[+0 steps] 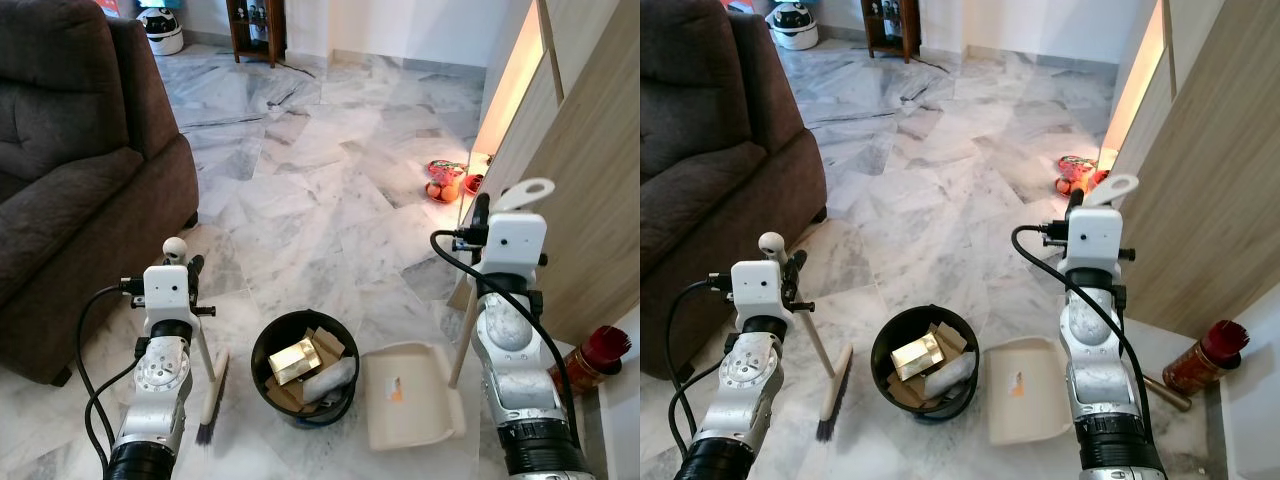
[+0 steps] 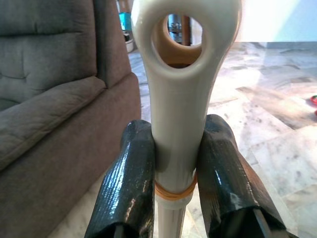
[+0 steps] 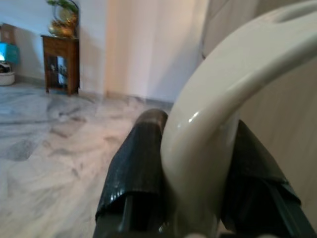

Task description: Sweep floor

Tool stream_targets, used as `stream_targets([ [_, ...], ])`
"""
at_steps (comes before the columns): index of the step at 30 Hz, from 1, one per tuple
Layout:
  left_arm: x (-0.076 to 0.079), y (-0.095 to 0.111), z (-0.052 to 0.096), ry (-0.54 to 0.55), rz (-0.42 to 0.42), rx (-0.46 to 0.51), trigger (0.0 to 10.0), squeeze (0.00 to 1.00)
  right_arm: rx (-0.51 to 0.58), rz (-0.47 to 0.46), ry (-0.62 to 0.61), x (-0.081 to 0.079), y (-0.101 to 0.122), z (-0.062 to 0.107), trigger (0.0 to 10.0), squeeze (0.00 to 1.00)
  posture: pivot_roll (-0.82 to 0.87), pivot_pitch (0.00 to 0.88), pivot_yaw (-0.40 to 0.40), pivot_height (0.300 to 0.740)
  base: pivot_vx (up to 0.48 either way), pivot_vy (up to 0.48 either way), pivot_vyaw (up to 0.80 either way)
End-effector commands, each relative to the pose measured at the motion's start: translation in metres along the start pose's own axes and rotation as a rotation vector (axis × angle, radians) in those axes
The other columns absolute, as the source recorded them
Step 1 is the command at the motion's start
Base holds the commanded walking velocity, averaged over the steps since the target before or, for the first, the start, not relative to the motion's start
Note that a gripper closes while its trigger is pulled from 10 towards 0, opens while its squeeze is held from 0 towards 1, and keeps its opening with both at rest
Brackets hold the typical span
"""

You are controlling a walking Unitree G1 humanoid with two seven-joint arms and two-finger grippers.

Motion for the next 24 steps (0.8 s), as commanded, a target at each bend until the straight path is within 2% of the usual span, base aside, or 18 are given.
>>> stream_targets([
  [1,0.002,0.012,0.000,-0.018,-0.003,0.052,10.0,0.00,0.004,-0.040,-0.013,0.005,-0.002,-0.001,10.0,0.00,-0.06,0.068,0.004,0.740,0.000,0.000,0.00],
  [6,0.003,0.010,0.003,-0.035,-0.005,0.046,10.0,0.00,-0.009,-0.046,-0.009,0.007,-0.010,0.001,10.0,0.00,-0.05,0.066,0.005,0.740,0.000,0.000,0.00],
  [18,0.013,0.005,0.011,-0.108,0.004,0.032,10.0,0.00,-0.023,-0.068,0.012,-0.001,-0.027,0.008,10.0,0.00,-0.05,0.034,0.010,0.740,0.000,0.000,0.00],
  [24,0.017,0.006,0.013,-0.125,-0.002,0.036,10.0,0.00,-0.024,-0.074,0.017,-0.003,-0.028,0.010,10.0,0.00,-0.05,0.034,0.012,0.740,0.000,0.000,0.00],
])
Point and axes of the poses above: a point about 5 cm out from each wrist's last joint towards the gripper, its own z axis pointing back from the gripper into the wrist, its own y axis along the axis of the wrist's last joint, x = y × z, the point moved 6 cm from there along -z, pointing out of the wrist towards the gripper, and after that the axes turned 3 degrees about -z, right-handed, at the moved point
